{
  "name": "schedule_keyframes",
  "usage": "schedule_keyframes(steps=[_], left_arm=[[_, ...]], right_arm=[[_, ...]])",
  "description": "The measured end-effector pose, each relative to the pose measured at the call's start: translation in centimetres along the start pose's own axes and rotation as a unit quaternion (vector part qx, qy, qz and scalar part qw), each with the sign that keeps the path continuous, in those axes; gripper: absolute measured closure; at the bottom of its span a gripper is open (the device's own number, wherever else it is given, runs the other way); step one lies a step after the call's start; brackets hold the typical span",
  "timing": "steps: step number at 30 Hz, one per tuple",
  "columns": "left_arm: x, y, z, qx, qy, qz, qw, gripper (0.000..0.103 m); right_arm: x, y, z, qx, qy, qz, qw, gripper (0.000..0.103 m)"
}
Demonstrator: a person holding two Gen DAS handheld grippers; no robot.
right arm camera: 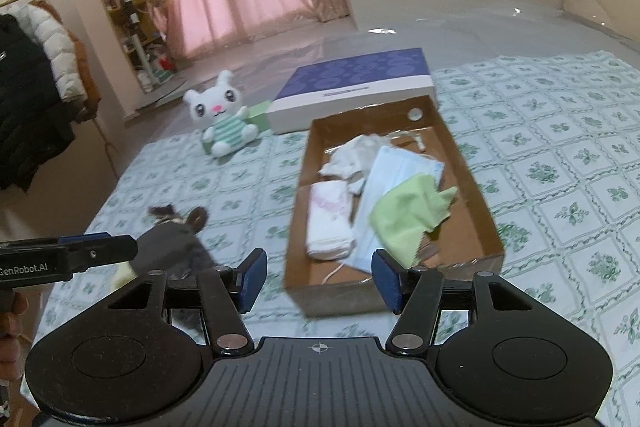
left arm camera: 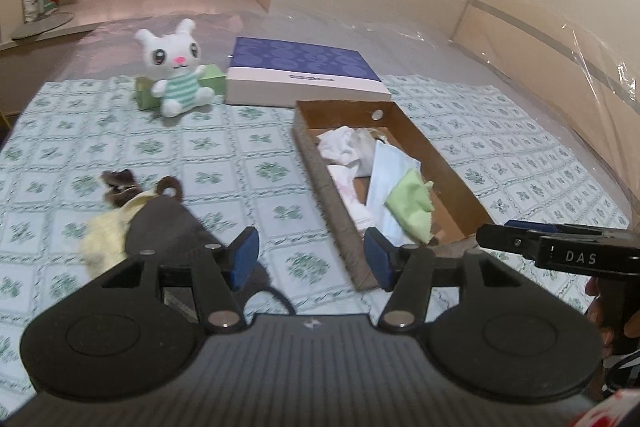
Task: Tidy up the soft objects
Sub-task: 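Withdraw both open grippers back to the black mask and yellow towel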
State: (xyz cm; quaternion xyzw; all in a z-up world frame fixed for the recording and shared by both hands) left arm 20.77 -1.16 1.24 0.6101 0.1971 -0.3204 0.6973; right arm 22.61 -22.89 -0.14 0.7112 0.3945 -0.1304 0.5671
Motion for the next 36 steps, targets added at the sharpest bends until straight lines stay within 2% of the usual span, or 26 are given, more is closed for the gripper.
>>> schedule_keyframes(steps=[8,17,27,36], left_arm=[[-3.8,-2.3,-2.8,-0.014,0.026,0.011,0.9995,0.046],[-5.9,-5.0,-6.6,-0.048,0.064,0.003,0.9968,0.046],[-6.0,-7.3,-8.7,-0.062,0.088,-0.018,0.9941,0.046],[-5.2,-8.2,-10.5,-0.073,0.105,-0.031,0.9913,0.046]], right_arm=[[-0.6,-2.1,-3.5,-0.023,0.023,-0.011,0.999,0.044],[1.1,-5.0,-6.9,-0.044,0.056,-0.046,0.996,0.044],[3.5,-7.5,-10.0,-0.077,0.082,-0.077,0.991,0.044],[5.7,-8.8,-11.3,-0.102,0.082,-0.094,0.987,0.044]])
Point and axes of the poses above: each gripper's, at about its wrist camera, not at the fingertips, and x roughly the way its jaws point, z to its right, y to its top, the point moved 8 cm from there along x, roughly the way its jaws point, and after that the axes turned 2 degrees about -z, right-handed, at the moved point
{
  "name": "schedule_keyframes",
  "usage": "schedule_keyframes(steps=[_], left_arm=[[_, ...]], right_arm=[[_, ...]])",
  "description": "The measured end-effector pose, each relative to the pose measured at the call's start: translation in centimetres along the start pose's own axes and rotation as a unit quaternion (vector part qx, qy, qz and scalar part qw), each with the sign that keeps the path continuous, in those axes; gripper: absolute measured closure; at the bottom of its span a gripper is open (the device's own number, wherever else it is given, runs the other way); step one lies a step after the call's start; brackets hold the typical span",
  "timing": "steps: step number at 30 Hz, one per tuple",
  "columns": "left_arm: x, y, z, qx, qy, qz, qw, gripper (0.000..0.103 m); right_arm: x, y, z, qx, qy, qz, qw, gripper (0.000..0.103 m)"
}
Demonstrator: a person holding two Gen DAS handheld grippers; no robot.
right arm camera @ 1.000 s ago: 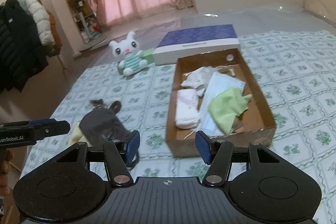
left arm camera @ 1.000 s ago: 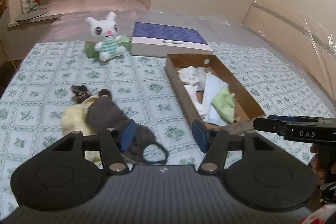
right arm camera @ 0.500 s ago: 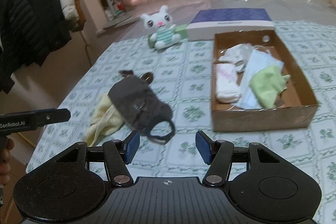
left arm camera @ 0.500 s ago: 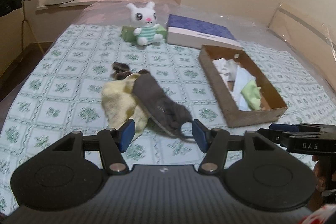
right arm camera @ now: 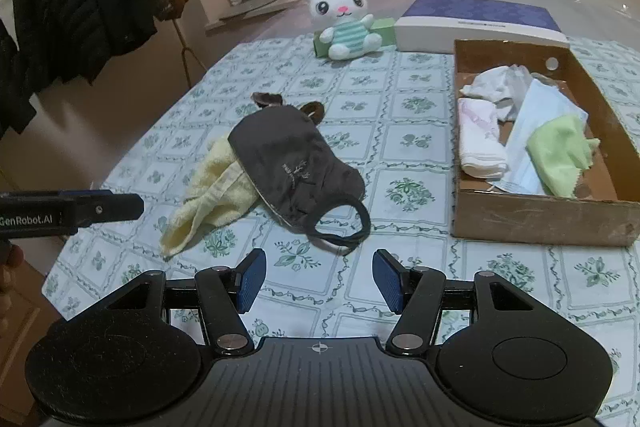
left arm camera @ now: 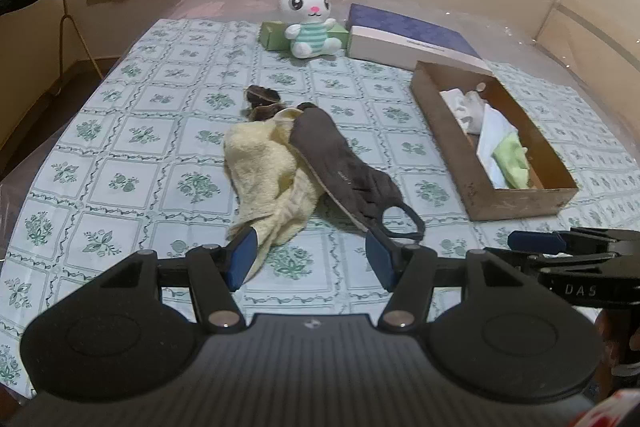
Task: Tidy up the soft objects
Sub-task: 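Withdraw both open grippers back to the black mask and yellow towel, then grasp the dark purple item with the left gripper while the right gripper grasps the brown hair tie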
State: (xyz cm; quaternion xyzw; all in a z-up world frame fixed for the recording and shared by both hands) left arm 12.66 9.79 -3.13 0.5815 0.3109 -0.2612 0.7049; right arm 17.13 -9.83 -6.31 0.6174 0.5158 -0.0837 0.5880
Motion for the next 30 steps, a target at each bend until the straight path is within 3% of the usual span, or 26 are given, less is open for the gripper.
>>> schedule_keyframes(steps=[13,21,30], left_arm=[[2.5,1.4,-2.5,0.004,0.026,-0.001,0.9997,0.046],[5.9,6.0,-4.2,0.024,0.031,0.022,0.9990,0.046],[13.9,12.3,-6.4,0.030,0.015,0.012,0.9994,0.046]], right_arm=[[3.9,2.0,-0.9,-0.037,-0.004,0.000,0.999,0.044],[8.0,7.5,0.2,-0.036,-0.008,0.024,0.999,0.044],[15.2,13.8,1.7,-0.027,0.002,0.039,0.999,0.044]])
Point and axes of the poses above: each gripper's, at about its wrist camera, not at the fingertips, and x roughly the way its jaws point, z to its right, y to its top, the point moved 8 cm from there along x, roughly the way its jaws point, and after that the axes turned 2 degrees about -z, right-handed, at the moved point
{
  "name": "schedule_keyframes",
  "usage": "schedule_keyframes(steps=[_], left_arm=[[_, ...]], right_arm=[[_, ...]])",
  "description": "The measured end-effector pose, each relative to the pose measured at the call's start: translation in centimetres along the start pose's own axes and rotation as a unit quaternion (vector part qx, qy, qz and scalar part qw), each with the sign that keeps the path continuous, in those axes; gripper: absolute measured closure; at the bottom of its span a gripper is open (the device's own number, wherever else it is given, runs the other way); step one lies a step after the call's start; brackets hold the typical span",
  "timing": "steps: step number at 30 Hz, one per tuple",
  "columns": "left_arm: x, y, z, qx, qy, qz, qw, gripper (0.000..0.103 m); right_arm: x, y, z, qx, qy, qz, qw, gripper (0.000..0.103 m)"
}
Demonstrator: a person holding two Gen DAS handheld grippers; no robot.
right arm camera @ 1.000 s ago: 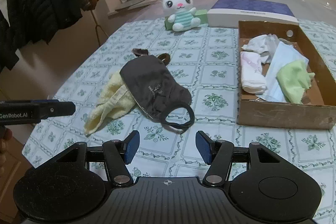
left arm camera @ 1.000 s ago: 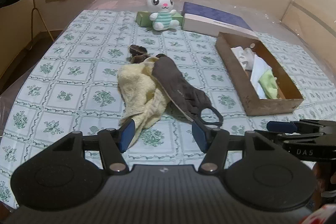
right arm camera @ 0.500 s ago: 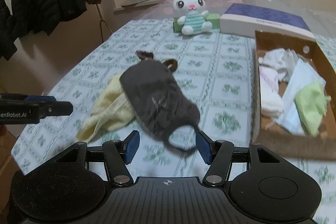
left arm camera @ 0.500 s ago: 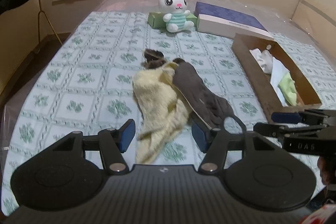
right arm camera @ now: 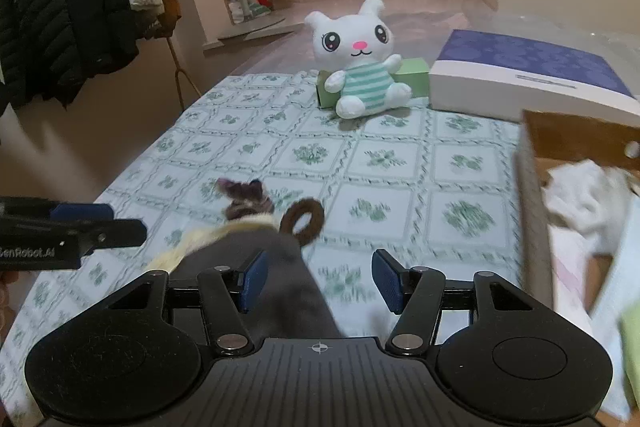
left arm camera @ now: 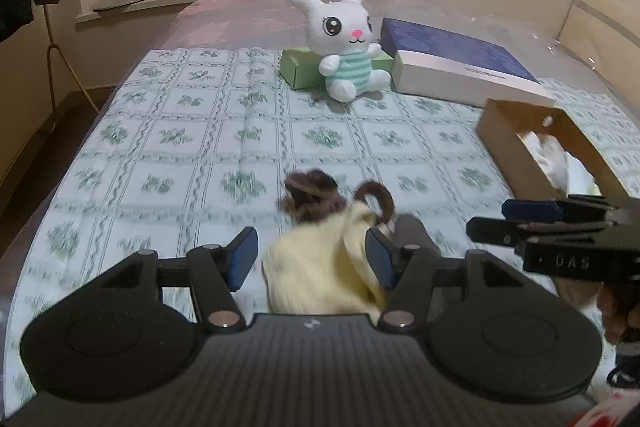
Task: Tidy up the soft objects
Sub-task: 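Grasp the dark purple item with the left gripper while the right gripper grasps the brown hair tie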
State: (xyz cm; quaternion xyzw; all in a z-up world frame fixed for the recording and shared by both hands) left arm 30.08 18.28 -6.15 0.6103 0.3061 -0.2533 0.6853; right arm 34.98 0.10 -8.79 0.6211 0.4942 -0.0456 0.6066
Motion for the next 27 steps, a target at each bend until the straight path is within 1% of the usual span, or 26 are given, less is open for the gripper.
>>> schedule_keyframes(steps=[2,4,7,10,13,17,18,19,21,27], left_arm=[[1.6,1.0,-0.2,0.003,-0.005,0.002,1.0000,0.046],[3.2,1.8,-0.3,0.002,-0.013,-0.002,0.9999,0.046],[5.2,2.4,-0.2,0.000,-0.018,-0.008,0.9998,0.047],[6.9,2.7,0.2,0.009,-0.019,-0.012,0.9997,0.047],[8.4,2.8,0.3,0.008,-0.019,-0.022,0.9996,0.046],[9.5,2.9,0.3,0.009,-0.017,-0.025,0.9995,0.047],[9.8,2.9,0.2,0.009,-0.016,-0.026,0.9995,0.047],[9.9,2.9,0.1,0.008,-0.017,-0.027,0.9995,0.047],[10.2,2.9,0.0,0.008,-0.019,-0.027,0.9994,0.047],[11.3,2.9,0.1,0.011,-0.017,-0.032,0.9993,0.047]], right_arm=[[1.7,0.8,0.2,-0.004,0.001,0.002,1.000,0.048],[3.4,1.4,0.3,-0.006,0.003,-0.001,1.000,0.057],[5.7,2.1,0.5,-0.001,0.010,-0.007,1.000,0.062],[7.7,2.5,0.7,0.003,0.016,-0.015,1.000,0.066],[9.5,2.5,0.8,0.000,0.016,-0.024,1.000,0.071],[11.1,2.1,0.8,0.000,0.016,-0.035,0.999,0.075],[11.4,2.0,0.8,-0.001,0.016,-0.038,0.999,0.079],[11.7,1.9,0.9,-0.002,0.016,-0.040,0.999,0.086],[12.1,1.7,0.8,-0.007,0.014,-0.041,0.999,0.092],[12.1,2.1,1.4,-0.009,-0.009,-0.021,1.000,0.094]])
Point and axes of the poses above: each gripper's, at about its wrist camera, not at the fingertips, and x roughly the way its jaws point, z to its right, y to its top, the point moved 8 cm from there along x, roughly the way its jaws point, and after that the axes turned 2 degrees about -z, right-handed, at the moved point
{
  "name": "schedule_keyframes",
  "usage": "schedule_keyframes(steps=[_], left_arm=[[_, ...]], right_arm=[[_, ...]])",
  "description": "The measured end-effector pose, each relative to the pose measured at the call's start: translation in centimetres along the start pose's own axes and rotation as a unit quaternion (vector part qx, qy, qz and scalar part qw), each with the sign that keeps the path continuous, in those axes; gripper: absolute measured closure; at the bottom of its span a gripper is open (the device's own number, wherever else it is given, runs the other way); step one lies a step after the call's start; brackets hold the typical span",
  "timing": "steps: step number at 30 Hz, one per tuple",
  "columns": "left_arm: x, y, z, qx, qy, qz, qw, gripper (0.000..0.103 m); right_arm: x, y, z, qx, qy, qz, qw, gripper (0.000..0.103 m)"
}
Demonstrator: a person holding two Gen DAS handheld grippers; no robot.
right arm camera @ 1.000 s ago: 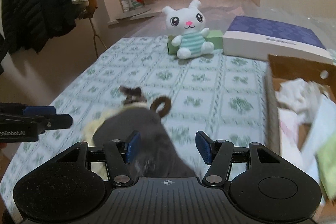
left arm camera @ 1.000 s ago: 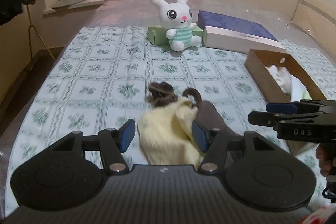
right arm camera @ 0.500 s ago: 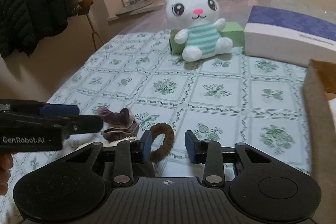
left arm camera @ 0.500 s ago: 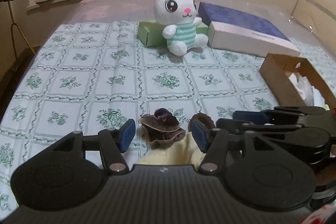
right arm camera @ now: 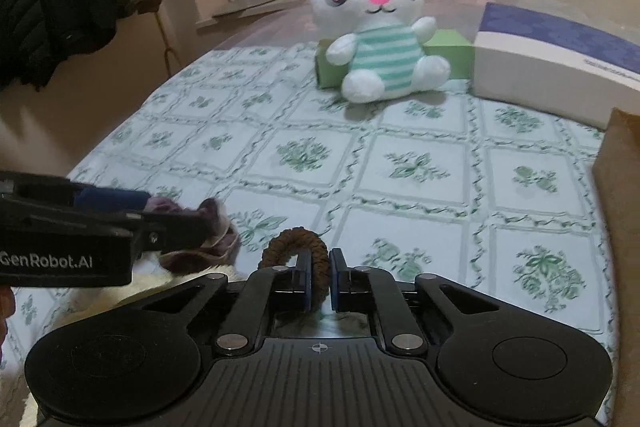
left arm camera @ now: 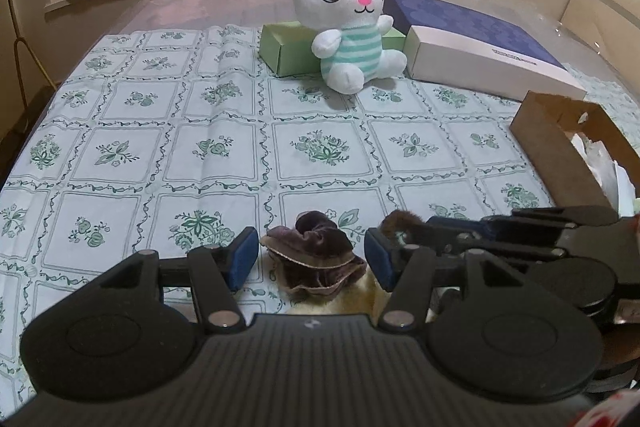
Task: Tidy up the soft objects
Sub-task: 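Grasp the dark purple item with the left gripper while the right gripper grasps the brown hair tie, then carry the purple item and hair tie over the box and open both grippers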
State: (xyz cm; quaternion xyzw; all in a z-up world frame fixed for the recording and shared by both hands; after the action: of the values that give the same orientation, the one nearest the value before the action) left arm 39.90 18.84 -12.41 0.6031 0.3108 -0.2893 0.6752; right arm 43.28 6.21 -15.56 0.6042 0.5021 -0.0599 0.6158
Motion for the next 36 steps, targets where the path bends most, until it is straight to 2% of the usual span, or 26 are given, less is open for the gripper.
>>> schedule_keyframes(steps=[6,9,11,14,20,27,31,36], left_arm=[[1.3,0.1,-0.1,-0.004,0.004,-0.006,1.0000,0.059],[1.5,0.2,0.0,0.001,0.002,-0.004,1.0000,0.067],[1.6,0.2,0.1,0.007,0.002,-0.002,1.0000,0.077],[1.4,0.3,0.1,0.011,0.005,0.004,0.9999,0.084],[0.1,0.9,-0.7,0.003,0.011,0.017,0.9998,0.088],[-3.6,2.2,-0.5,0.003,0.015,0.043,0.9990,0.089],[-5.8,3.3,1.2,0.009,0.004,0.060,0.9981,0.089],[-8.1,4.7,5.3,0.035,-0.018,0.080,0.9960,0.089]], right_arm=[[-0.5,0.5,1.4,0.014,-0.011,0.009,1.000,0.094],[-0.7,0.6,2.2,0.022,-0.015,0.011,1.000,0.094],[-0.9,0.6,2.6,0.026,-0.017,0.013,0.999,0.094],[-1.3,0.7,3.1,0.033,-0.018,0.016,0.999,0.094],[-2.9,1.4,3.5,0.038,-0.017,0.030,0.999,0.094],[-6.4,2.6,3.7,0.042,-0.009,0.057,0.997,0.094],[-9.0,3.0,4.3,0.047,-0.008,0.075,0.996,0.094],[-12.6,3.1,6.2,0.059,-0.016,0.094,0.994,0.094]])
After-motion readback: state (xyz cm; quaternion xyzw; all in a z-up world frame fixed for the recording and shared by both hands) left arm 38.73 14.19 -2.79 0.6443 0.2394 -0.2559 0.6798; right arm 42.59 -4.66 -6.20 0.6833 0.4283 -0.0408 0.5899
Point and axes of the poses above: each gripper's, at about its wrist camera, not at the fingertips, and x roughly the way its jaws point, z to its right, y to its top, the point moved 8 cm from there along x, roughly the way its jaws point, and after that the axes turned 2 degrees about -z, right-handed, at the moved point
